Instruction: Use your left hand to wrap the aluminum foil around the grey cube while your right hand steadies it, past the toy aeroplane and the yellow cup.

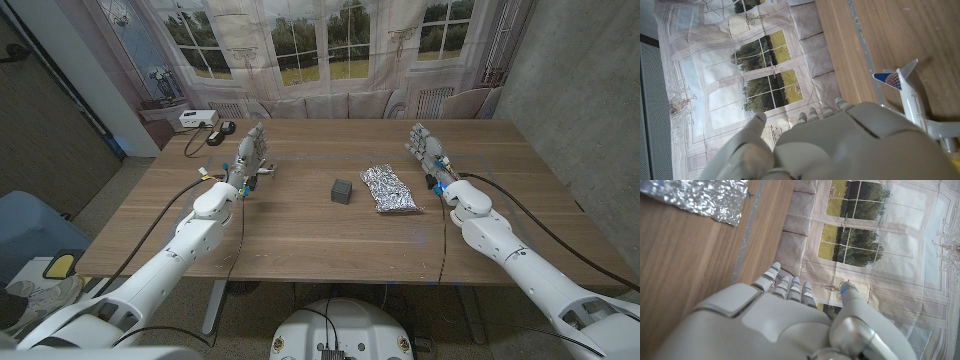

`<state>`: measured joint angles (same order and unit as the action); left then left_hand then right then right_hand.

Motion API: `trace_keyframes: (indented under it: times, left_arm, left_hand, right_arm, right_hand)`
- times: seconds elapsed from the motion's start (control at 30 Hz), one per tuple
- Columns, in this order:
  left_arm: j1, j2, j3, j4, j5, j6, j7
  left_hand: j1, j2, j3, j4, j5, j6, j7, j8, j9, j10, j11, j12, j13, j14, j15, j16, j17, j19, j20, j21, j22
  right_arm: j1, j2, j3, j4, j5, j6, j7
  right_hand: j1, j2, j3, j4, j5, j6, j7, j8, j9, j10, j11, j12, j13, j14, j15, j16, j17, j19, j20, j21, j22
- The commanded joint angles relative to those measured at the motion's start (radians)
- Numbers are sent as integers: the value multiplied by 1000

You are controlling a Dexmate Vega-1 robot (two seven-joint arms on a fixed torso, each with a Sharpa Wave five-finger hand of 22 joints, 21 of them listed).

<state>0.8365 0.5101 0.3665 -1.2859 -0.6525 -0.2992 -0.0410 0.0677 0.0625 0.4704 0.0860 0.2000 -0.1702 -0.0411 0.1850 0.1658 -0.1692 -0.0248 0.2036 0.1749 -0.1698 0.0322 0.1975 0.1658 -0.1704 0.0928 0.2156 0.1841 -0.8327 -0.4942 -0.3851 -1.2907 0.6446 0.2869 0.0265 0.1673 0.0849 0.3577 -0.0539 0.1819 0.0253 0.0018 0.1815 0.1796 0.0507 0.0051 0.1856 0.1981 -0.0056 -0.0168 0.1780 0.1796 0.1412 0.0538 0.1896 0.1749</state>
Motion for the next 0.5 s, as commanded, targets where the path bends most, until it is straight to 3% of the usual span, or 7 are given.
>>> trace_keyframes:
  times: [0.03, 0.2, 0.27, 0.37, 0.4, 0.5]
  left_arm:
    - [0, 17, 5, -13, 47, -13, 35]
    - [-3, 38, 22, -49, 116, -3, 84]
    - [-5, 46, 31, -66, 159, -1, 116]
    - [-12, 60, 53, -102, 233, 14, 158]
    - [-18, 64, 61, -108, 247, 20, 156]
    - [-38, 83, 88, -131, 295, 45, 143]
  left_hand:
    - [15, -29, -9, -24, 7, -149, -13, 12, 5, -127, -2, 17, 6, -143, -3, 3, 5, -30, 3, 13, 4]
    - [36, -59, -25, -56, 11, -82, -37, 19, 6, -45, 4, 36, 7, -64, 4, 11, 6, 31, 14, 28, 4]
    - [53, -70, -31, -77, 13, -46, -51, 20, 7, 32, 14, 55, 9, -18, 7, 12, 6, 50, 13, 28, 3]
    - [72, -76, -31, -96, 12, -5, -50, 28, 8, 66, 11, 60, 11, 28, 12, 17, 7, 54, 10, 24, 3]
    - [90, -80, -30, -114, 10, 17, -52, 30, 9, 90, 5, 64, 12, 69, 17, 22, 7, 67, 11, 25, 3]
    - [121, -87, -29, -143, 5, 76, -37, 38, 10, 135, 11, 70, 14, 130, 12, 26, 8, 93, 14, 28, 3]
  right_arm:
    - [29, 27, -27, 42, -20, -6, 5]
    - [41, 36, -31, 77, -22, 20, 30]
    - [46, 37, -31, 89, -27, 33, 36]
    - [49, 26, -33, 88, -44, 39, 33]
    - [48, 20, -34, 83, -53, 41, 28]
    - [37, 5, -31, 62, -81, 49, -5]
  right_hand:
    - [7, -3, 4, -1, 8, 1, 2, 5, 2, 4, -1, 5, 3, -2, -10, 7, 3, 6, -2, 5, 5]
    - [8, -5, 3, -4, 9, 0, 2, 5, 2, 4, -1, 5, 2, -4, -7, 6, 2, 6, -1, 6, 4]
    - [9, -5, 3, -5, 9, 0, 2, 5, 2, 5, 0, 6, 1, -3, -5, 7, 1, 6, -1, 6, 4]
    - [10, -6, 3, -6, 9, 1, 1, 5, 1, 6, 0, 6, 0, -4, 1, 6, 1, 5, 0, 6, 4]
    - [11, -6, 3, -8, 9, 1, 1, 5, 1, 7, 0, 6, 0, -5, 7, 6, 0, 3, 4, 5, 4]
    - [12, -6, 3, -10, 10, 6, 1, 7, 1, 8, 0, 7, -1, -5, 10, 6, 0, 1, 5, 5, 4]
